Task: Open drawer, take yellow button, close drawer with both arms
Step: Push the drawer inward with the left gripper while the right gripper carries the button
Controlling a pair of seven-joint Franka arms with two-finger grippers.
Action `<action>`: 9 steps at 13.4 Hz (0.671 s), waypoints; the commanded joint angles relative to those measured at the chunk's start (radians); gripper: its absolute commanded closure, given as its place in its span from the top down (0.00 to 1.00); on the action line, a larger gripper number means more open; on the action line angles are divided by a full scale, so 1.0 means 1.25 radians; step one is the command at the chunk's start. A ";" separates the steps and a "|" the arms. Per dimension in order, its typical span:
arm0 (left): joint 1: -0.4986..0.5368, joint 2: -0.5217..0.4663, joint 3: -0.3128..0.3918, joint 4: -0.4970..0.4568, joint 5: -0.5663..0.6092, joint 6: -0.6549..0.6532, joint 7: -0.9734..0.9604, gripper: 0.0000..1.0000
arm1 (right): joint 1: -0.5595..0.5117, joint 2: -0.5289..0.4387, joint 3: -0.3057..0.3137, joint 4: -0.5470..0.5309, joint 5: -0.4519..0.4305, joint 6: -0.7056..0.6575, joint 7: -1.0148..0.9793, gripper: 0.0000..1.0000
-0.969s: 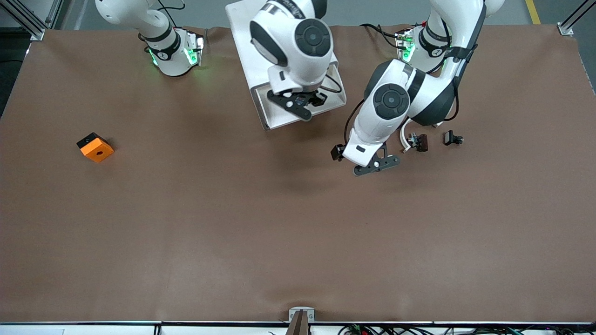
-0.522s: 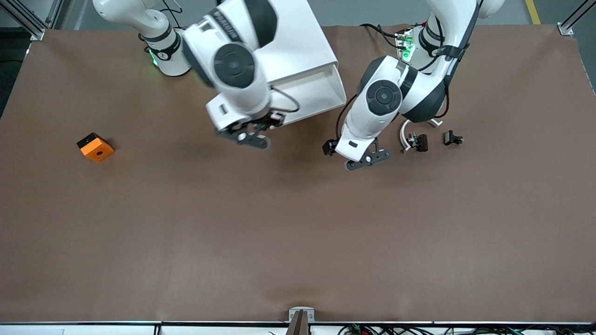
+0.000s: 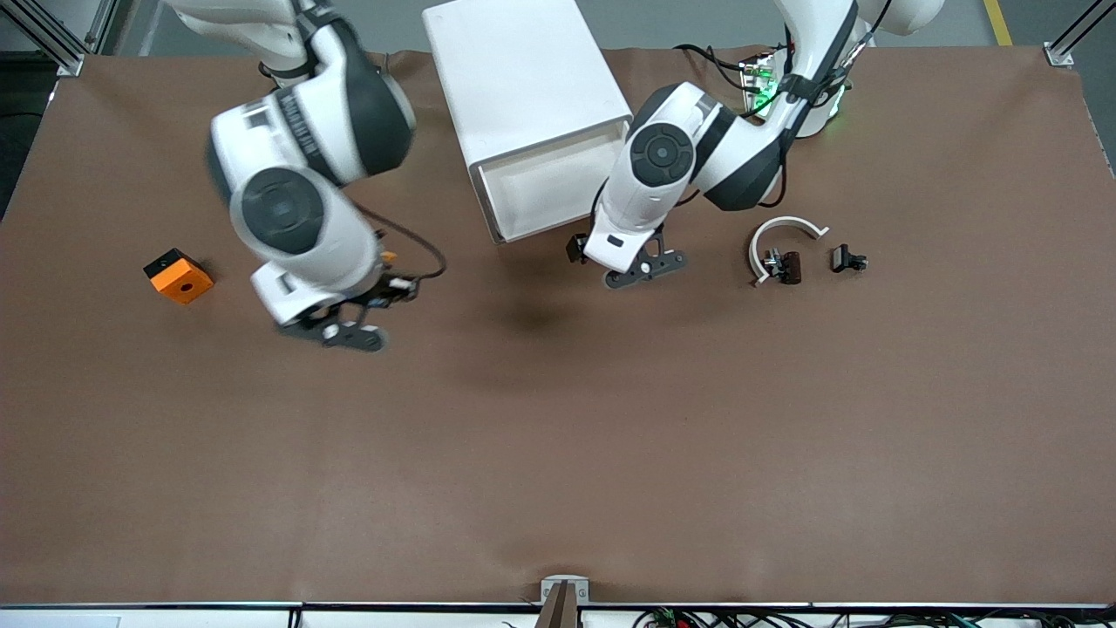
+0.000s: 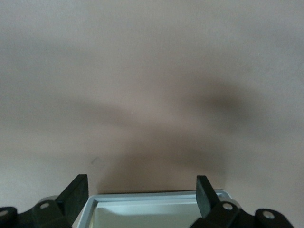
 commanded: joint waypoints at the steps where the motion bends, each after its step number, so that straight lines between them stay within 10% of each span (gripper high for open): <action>1: -0.027 0.000 -0.001 -0.010 -0.009 0.011 -0.030 1.00 | -0.080 -0.086 0.016 -0.151 -0.008 0.110 -0.093 0.00; 9: -0.040 0.004 -0.065 -0.013 -0.048 0.001 -0.064 1.00 | -0.270 -0.231 0.016 -0.501 -0.014 0.392 -0.309 0.00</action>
